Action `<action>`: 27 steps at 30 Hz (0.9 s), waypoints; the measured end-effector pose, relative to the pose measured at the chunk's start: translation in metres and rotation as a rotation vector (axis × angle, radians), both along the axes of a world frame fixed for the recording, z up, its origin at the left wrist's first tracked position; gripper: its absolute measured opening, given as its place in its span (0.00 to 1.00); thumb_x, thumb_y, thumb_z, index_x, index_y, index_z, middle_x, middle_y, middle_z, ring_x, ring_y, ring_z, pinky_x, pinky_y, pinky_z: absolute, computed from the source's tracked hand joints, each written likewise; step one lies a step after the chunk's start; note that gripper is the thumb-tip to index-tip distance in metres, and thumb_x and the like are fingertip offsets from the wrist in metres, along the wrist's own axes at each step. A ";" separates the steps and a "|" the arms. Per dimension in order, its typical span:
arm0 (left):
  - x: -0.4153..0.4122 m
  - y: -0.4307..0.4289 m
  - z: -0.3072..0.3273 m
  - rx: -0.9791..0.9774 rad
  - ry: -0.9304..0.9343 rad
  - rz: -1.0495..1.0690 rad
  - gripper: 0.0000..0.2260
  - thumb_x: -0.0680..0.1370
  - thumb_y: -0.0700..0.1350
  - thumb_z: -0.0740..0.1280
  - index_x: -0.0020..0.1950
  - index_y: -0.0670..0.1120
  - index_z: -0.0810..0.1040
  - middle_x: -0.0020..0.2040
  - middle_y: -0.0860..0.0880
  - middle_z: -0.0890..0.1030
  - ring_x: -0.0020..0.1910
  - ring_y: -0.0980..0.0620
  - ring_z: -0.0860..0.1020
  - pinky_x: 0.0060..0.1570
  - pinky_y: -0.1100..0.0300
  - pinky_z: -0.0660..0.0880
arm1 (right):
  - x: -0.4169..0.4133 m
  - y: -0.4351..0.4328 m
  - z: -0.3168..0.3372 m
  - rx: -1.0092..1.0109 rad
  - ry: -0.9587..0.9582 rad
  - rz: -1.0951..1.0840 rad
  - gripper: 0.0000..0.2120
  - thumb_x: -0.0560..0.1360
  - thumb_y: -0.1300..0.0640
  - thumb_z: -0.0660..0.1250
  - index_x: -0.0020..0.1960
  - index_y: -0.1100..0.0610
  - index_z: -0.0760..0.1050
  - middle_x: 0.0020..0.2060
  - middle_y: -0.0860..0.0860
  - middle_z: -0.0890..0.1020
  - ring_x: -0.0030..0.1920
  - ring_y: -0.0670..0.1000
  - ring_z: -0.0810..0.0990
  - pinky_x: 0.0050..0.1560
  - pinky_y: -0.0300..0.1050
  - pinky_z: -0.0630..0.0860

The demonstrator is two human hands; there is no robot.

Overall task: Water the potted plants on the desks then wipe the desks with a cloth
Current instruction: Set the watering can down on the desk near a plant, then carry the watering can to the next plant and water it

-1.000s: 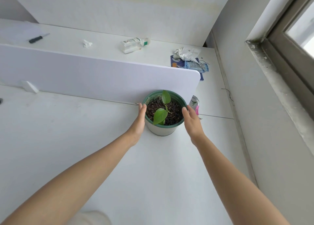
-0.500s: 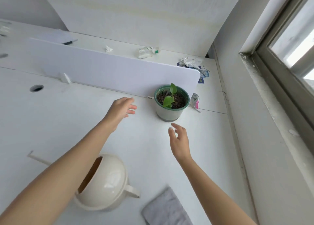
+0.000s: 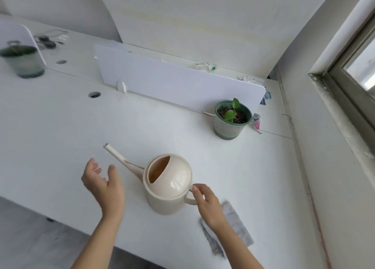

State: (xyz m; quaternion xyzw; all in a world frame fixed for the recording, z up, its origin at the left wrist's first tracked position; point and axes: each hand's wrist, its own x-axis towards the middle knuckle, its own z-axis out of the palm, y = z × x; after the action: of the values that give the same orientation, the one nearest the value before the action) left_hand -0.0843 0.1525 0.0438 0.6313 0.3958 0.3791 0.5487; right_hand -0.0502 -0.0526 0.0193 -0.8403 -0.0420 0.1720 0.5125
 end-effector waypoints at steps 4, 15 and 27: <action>0.016 0.026 -0.029 -0.428 0.128 -0.223 0.26 0.79 0.48 0.58 0.75 0.46 0.54 0.73 0.43 0.62 0.70 0.44 0.63 0.66 0.51 0.62 | -0.005 0.010 0.000 -0.022 0.040 -0.018 0.14 0.79 0.49 0.55 0.50 0.58 0.72 0.40 0.45 0.75 0.43 0.46 0.73 0.42 0.33 0.68; 0.030 0.035 -0.043 -0.682 0.023 -0.564 0.20 0.80 0.51 0.57 0.71 0.47 0.65 0.63 0.46 0.73 0.68 0.45 0.68 0.66 0.50 0.61 | -0.012 0.015 0.007 0.037 0.241 -0.088 0.17 0.76 0.43 0.58 0.46 0.59 0.69 0.43 0.53 0.70 0.40 0.48 0.67 0.40 0.39 0.64; -0.070 0.040 0.002 -0.585 -0.219 -0.372 0.18 0.80 0.48 0.58 0.69 0.47 0.68 0.63 0.47 0.74 0.62 0.45 0.73 0.62 0.52 0.67 | -0.046 0.012 0.061 0.146 0.269 0.167 0.14 0.74 0.47 0.63 0.36 0.56 0.69 0.37 0.50 0.72 0.43 0.47 0.71 0.46 0.40 0.67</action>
State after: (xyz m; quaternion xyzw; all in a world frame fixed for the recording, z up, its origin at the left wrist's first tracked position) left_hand -0.1545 0.1923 0.0458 0.4643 0.3046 0.2088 0.8050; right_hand -0.0965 -0.0407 0.0808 -0.7639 -0.0551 0.3215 0.5568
